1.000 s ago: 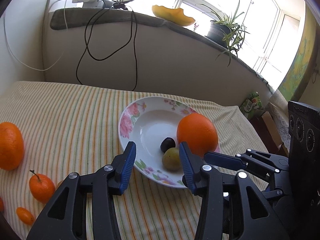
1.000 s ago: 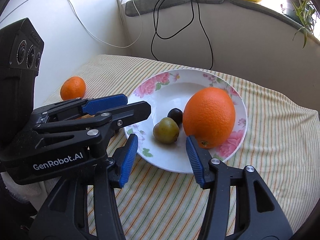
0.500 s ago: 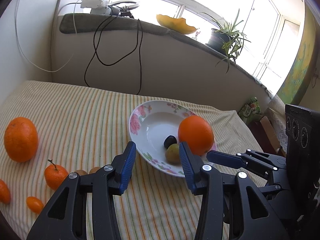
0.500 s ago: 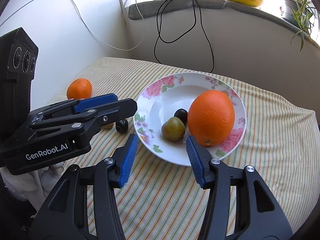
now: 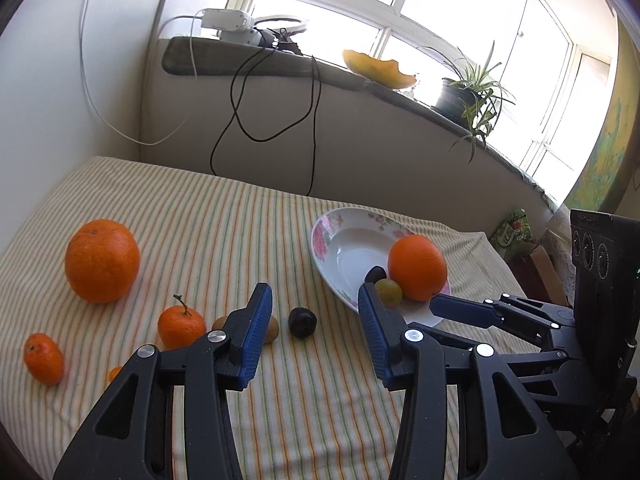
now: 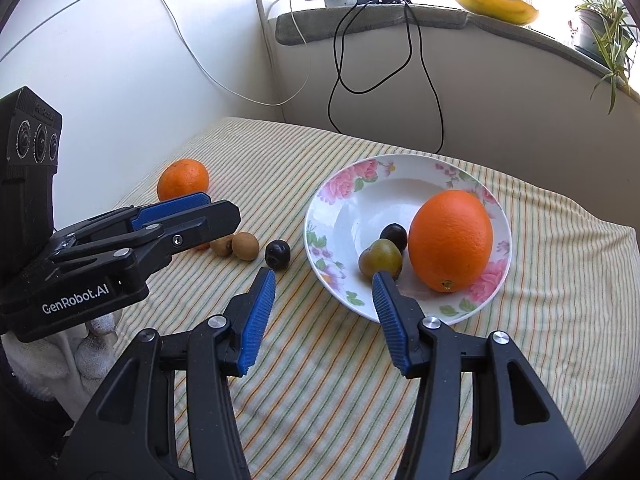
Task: Organize fruits
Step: 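Withdraw both tools from the plate toward the remaining fruits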
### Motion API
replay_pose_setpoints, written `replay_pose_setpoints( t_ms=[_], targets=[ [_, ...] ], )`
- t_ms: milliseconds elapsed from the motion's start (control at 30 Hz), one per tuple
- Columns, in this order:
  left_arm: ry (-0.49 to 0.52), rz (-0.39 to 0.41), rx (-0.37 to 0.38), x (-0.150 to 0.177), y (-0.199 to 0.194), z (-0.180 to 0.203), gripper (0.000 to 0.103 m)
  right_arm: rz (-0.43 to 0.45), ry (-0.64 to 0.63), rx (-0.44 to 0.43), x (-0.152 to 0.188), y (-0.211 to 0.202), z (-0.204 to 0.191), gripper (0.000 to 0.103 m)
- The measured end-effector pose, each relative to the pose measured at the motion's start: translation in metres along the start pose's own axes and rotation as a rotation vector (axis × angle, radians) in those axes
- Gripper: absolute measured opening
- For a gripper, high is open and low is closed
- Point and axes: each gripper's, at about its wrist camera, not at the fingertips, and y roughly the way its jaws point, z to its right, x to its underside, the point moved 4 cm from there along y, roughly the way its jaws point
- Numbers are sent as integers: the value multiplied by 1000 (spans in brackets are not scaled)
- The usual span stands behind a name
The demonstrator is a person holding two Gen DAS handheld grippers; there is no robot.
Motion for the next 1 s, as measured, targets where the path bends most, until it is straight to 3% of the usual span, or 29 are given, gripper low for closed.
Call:
replay_pose_setpoints(
  t_ms=[533,1000],
  targets=[
    [-56,-7,-170,42,-48,-73,43,-25,-64,-70,0,17,-42,53],
    [-82,-44,-186,59,-41,-88,43,-54,-146,-143,-5,37,-83,53]
  ],
)
